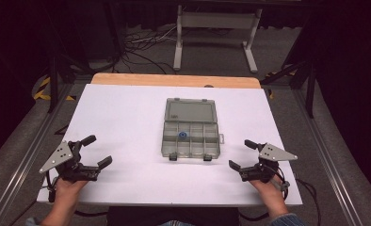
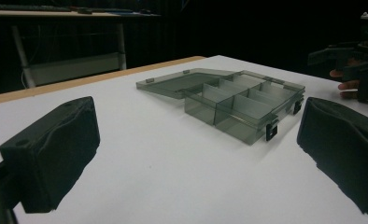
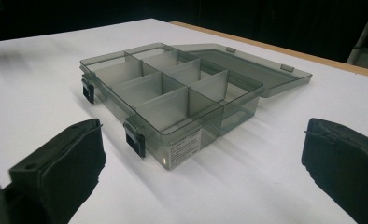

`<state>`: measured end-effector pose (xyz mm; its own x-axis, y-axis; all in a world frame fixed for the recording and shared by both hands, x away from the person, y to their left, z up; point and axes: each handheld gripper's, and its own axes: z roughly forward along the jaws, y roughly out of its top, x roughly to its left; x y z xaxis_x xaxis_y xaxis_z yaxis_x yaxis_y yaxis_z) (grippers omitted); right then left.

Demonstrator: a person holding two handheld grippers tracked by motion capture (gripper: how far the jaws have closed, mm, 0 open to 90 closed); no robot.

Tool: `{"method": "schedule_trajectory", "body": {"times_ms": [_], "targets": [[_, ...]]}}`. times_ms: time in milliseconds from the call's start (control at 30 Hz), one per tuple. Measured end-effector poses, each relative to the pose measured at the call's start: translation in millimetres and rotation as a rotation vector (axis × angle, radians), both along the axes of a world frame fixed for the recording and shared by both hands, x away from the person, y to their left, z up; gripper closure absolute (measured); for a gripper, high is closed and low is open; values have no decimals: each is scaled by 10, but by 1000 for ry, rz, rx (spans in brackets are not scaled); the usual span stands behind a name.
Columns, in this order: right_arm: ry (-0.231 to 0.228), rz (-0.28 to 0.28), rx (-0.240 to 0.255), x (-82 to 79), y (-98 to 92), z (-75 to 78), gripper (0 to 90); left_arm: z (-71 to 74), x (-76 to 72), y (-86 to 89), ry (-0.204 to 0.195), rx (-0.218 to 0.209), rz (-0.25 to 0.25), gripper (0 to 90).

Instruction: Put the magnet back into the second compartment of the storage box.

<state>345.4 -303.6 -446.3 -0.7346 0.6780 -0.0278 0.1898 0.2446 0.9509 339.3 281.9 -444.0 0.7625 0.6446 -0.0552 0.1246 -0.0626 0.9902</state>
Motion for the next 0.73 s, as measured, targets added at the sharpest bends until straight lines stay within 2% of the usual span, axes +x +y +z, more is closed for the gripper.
{"method": "schedule_trajectory", "body": {"times_ms": [200,300,367,733], "targets": [[5,8,16,-8,24,-33,0,-33,13,18,-7,7,12,1],[-1,2,32,-8,19,-36,0,-50,19,16,-25,5,19,1],[-3,-2,33,-9,19,-37,0,-57,22,8,-28,19,19,1],[-31,-7,49,-20,17,-20,0,-89,59,-20,8,29,25,1]]}}
